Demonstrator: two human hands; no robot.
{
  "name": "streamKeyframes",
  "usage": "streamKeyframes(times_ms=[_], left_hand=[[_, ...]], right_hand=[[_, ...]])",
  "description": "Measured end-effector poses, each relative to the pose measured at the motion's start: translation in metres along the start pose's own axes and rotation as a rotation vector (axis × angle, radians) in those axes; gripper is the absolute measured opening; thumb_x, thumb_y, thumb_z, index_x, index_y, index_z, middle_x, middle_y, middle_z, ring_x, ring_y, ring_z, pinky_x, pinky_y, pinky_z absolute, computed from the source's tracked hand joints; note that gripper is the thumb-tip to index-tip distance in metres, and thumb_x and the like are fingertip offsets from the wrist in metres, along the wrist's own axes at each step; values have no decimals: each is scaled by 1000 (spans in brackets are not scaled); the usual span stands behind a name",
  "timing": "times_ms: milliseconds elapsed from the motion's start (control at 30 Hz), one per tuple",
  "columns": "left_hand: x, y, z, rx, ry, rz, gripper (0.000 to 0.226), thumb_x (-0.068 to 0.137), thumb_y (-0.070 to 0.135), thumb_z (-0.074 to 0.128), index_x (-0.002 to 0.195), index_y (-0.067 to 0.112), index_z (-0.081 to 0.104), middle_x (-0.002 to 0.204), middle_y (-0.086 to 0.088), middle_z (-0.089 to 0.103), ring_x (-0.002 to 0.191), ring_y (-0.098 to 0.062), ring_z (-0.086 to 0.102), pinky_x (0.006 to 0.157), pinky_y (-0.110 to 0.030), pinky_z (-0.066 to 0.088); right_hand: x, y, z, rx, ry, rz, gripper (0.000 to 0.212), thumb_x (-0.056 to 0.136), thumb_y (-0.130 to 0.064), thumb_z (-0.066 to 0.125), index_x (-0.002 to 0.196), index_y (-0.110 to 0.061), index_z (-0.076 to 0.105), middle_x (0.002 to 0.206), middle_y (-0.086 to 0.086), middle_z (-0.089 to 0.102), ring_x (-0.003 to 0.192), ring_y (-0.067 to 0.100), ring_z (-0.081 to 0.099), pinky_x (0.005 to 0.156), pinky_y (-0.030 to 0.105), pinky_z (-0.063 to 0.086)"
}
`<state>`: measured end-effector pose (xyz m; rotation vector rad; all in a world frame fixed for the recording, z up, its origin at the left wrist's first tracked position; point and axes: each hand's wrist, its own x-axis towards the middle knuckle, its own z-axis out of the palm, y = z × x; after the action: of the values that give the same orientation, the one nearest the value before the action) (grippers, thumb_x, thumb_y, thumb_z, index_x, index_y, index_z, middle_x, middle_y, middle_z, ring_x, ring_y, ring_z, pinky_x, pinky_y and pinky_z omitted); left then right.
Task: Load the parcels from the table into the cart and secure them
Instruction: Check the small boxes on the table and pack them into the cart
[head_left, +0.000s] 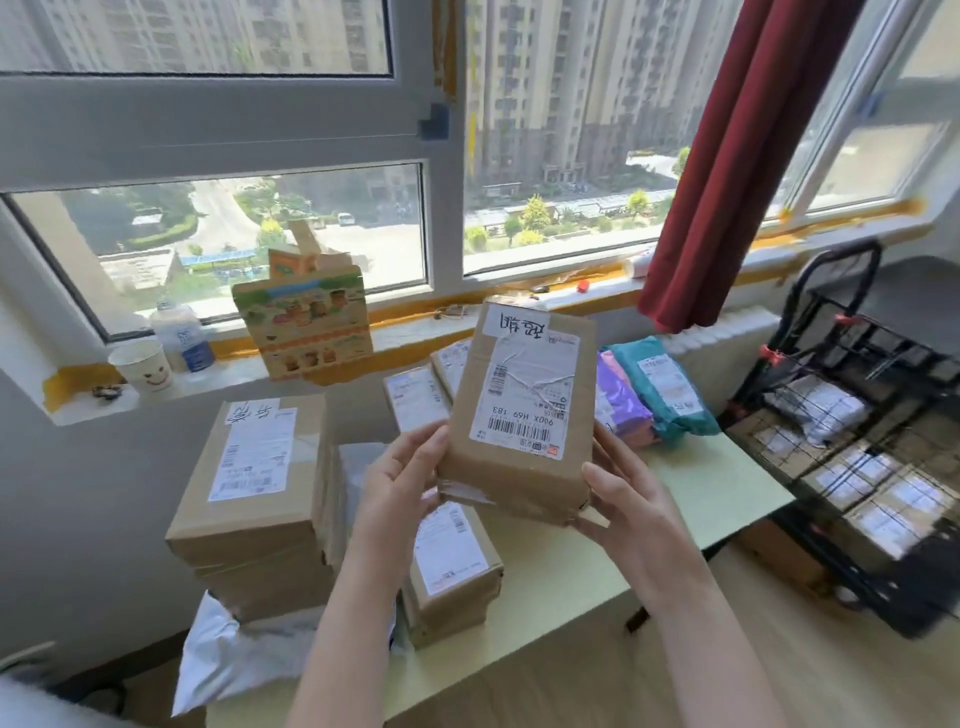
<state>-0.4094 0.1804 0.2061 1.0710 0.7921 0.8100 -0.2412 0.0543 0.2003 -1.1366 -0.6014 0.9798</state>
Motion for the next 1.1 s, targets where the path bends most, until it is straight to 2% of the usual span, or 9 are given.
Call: streamKeyframes(times_ms=[100, 200, 333, 467, 533, 600, 733, 967, 1100], left_hand=[[4, -17, 32, -24, -78, -65, 38, 67, 38, 82, 100, 25, 70, 99, -3, 70, 86, -22, 63, 75, -30, 46], [11, -34, 67, 2, -130, -78, 55, 53, 51, 75, 103, 28, 70, 96, 2, 70, 84, -18, 60, 73, -29, 44], [18, -54, 129, 49, -191, -75, 62, 51, 53, 72, 107, 28, 67, 88, 8, 71, 78, -11, 63, 70, -23, 47], [27, -72, 199, 64, -276, -95, 57, 58, 43, 73, 110, 21, 65, 82, 7, 71, 69, -9, 65, 64, -20, 50], [31, -82, 233, 49, -316, -114, 45, 64, 36, 71, 105, 19, 64, 80, 4, 69, 67, -10, 64, 64, -21, 51], [34, -92, 264, 53, -368, -126, 50, 59, 40, 73, 103, 20, 64, 80, 5, 69, 67, -10, 64, 66, -23, 51], [37, -110, 315, 99, -440, -139, 62, 54, 49, 70, 109, 20, 65, 89, 2, 72, 80, -15, 66, 73, -27, 53], [57, -134, 376, 174, -526, -189, 63, 56, 51, 70, 112, 22, 65, 95, 3, 72, 86, -15, 66, 71, -26, 52], [84, -148, 406, 193, -566, -231, 61, 56, 48, 71, 110, 23, 65, 98, 0, 72, 87, -16, 66, 72, -28, 53]], right_hand=[[-5, -10, -39, -36, 36, -7, 70, 67, -31, 74, 133, -35, 52, 130, -6, 62, 118, 20, 61, 99, 53, 46], [-8, -23, -79, -59, 52, -17, 76, 61, -38, 75, 133, -36, 52, 129, -7, 63, 116, 18, 62, 97, 50, 49], [-13, -44, -139, -99, 96, -38, 79, 59, -41, 74, 134, -36, 51, 129, -12, 62, 116, 16, 62, 86, 39, 55], [-18, -67, -201, -90, 141, -48, 89, 55, -48, 85, 136, -33, 51, 135, -7, 58, 122, 24, 58, 98, 56, 47], [-23, -78, -231, -62, 180, -63, 95, 51, -51, 88, 136, -30, 52, 137, -4, 57, 123, 28, 56, 98, 58, 45], [-28, -87, -260, -49, 219, -65, 99, 49, -50, 89, 137, -27, 51, 136, -1, 58, 121, 30, 58, 94, 56, 47], [-41, -101, -308, -86, 287, -75, 82, 59, -40, 77, 136, -29, 51, 131, -3, 62, 110, 22, 64, 79, 37, 50], [-39, -105, -368, -31, 402, -75, 72, 62, -37, 72, 132, -31, 56, 132, -3, 61, 111, 25, 61, 86, 48, 44], [-25, -104, -397, -22, 459, -66, 73, 61, -39, 72, 132, -32, 56, 130, 0, 62, 113, 28, 59, 87, 48, 46]])
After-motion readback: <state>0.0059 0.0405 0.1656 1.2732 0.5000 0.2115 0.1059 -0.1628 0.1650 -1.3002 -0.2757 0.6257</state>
